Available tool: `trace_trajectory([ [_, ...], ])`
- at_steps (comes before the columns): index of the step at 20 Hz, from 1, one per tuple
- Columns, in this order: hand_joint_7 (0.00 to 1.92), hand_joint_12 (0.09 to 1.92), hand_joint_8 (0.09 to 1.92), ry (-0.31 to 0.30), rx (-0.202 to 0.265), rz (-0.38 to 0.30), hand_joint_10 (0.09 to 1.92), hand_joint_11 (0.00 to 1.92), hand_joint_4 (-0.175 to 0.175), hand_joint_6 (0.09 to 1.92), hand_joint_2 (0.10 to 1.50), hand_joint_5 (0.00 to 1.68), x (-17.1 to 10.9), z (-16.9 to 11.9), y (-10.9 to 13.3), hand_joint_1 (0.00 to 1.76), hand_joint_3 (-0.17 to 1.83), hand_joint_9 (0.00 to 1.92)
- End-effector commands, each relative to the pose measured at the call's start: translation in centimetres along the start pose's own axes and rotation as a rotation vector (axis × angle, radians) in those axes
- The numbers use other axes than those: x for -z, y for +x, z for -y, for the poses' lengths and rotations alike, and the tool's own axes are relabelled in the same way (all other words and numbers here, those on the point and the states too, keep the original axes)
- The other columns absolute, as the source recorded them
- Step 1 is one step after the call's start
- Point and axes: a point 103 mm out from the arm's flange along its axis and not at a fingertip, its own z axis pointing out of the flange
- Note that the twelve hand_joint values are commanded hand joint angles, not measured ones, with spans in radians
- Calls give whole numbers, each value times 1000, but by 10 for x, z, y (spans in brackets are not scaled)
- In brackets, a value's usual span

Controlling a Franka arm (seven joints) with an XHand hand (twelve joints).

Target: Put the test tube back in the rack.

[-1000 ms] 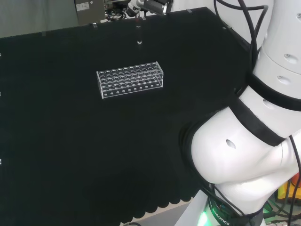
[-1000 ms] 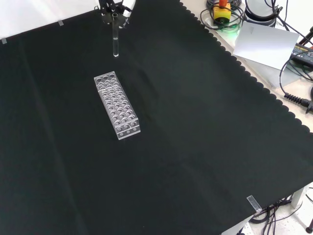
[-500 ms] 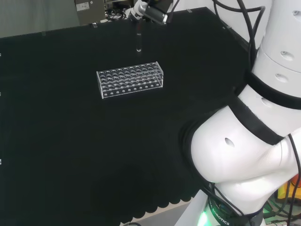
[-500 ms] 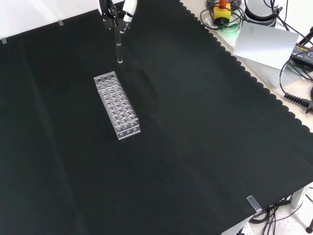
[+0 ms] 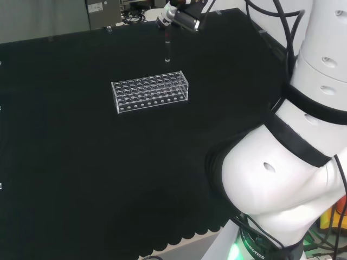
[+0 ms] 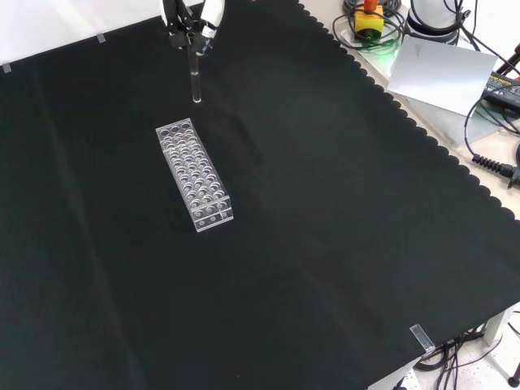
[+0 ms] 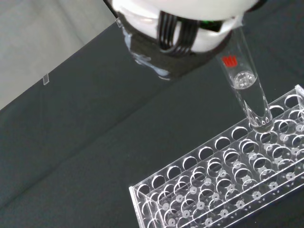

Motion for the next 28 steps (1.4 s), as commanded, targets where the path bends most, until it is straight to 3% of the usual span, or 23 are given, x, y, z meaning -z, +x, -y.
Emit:
trace_trajectory([
  [1, 1855, 847, 144, 39, 3, -36, 265, 1267, -175, 205, 867, 1423, -29, -9, 0, 1428, 130, 1428],
  [28, 1856, 851, 143, 81, -10, 5, 266, 1264, -175, 206, 865, 1422, -82, -45, -11, 1428, 133, 1428],
])
